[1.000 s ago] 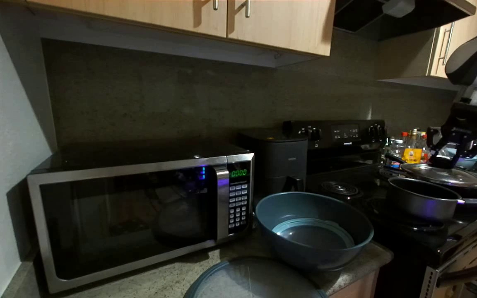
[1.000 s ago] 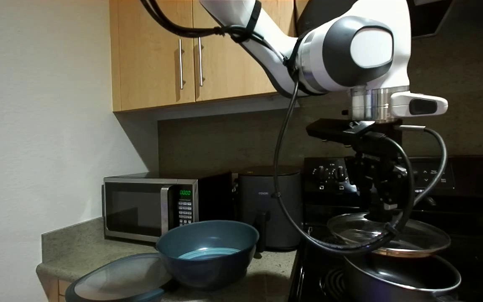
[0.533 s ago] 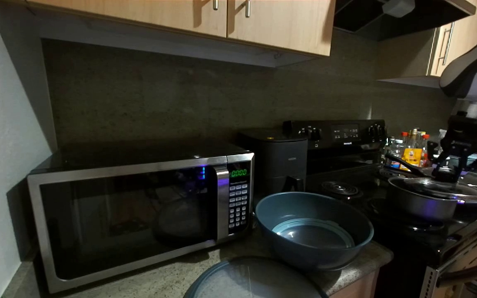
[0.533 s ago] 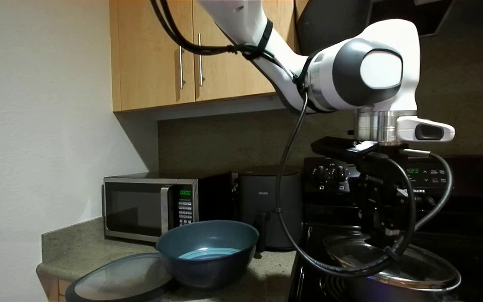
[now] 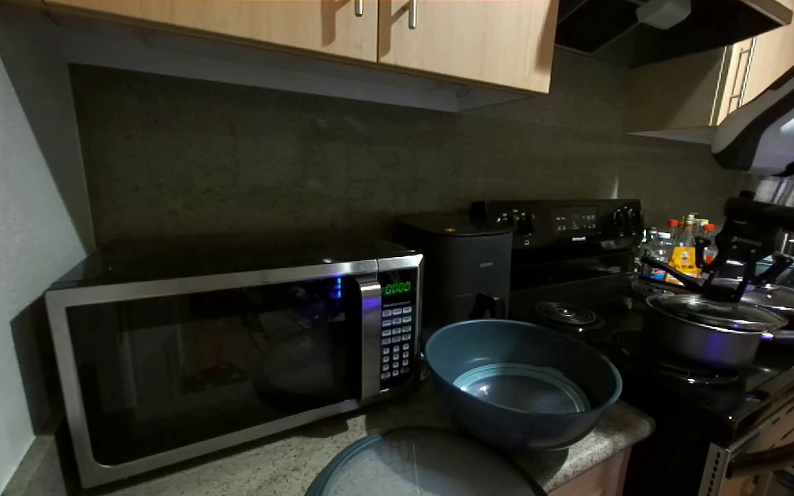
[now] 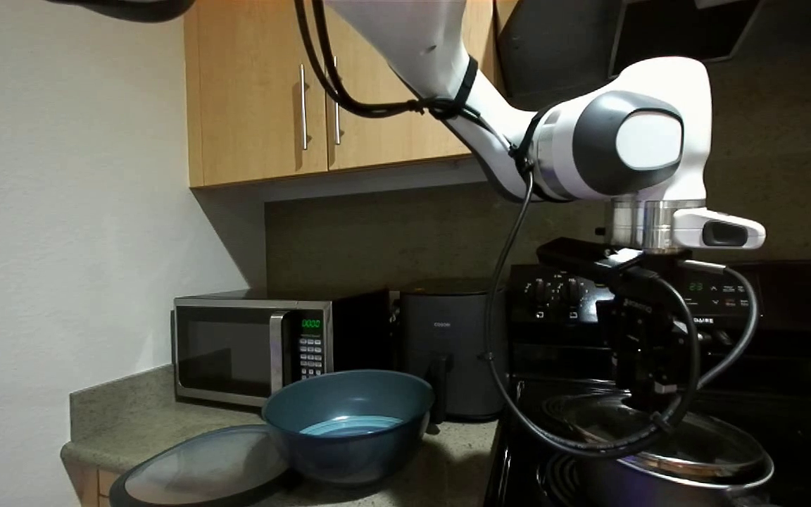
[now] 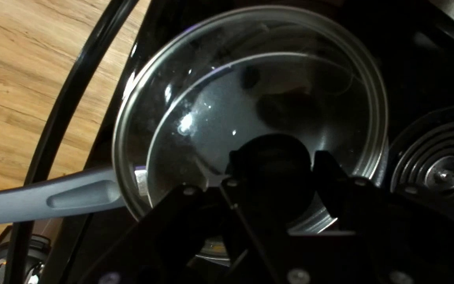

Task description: Remove the lid from the bowl and put it on the pan

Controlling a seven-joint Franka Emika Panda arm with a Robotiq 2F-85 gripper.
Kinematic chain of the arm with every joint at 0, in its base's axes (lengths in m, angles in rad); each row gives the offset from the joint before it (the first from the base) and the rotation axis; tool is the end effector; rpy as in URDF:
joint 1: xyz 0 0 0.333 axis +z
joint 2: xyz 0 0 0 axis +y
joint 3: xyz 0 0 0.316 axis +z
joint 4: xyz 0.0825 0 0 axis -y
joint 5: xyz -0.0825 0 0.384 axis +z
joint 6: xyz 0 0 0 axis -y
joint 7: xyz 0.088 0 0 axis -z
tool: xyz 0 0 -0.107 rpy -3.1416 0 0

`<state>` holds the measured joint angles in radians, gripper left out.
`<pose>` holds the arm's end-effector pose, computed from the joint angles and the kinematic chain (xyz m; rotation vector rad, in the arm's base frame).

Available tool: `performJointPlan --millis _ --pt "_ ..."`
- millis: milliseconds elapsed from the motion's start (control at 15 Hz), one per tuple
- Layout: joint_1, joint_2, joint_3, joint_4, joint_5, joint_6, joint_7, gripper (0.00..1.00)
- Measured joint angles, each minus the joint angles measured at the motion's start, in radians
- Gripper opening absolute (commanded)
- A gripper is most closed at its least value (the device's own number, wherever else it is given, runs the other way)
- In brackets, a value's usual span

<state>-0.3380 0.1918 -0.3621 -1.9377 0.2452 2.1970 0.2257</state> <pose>0.4737 -0.3771 0.4006 -2.6139 1.5190 -0.1713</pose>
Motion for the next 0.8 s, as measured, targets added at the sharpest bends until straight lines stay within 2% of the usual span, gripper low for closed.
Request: performJointPlan --millis 400,800 --pt "0.0 0.032 0.015 0.061 0.077 0.0 -0.001 0.22" --pt "-0.033 0.086 0.014 0.098 0.086 -0.003 0.0 0.22"
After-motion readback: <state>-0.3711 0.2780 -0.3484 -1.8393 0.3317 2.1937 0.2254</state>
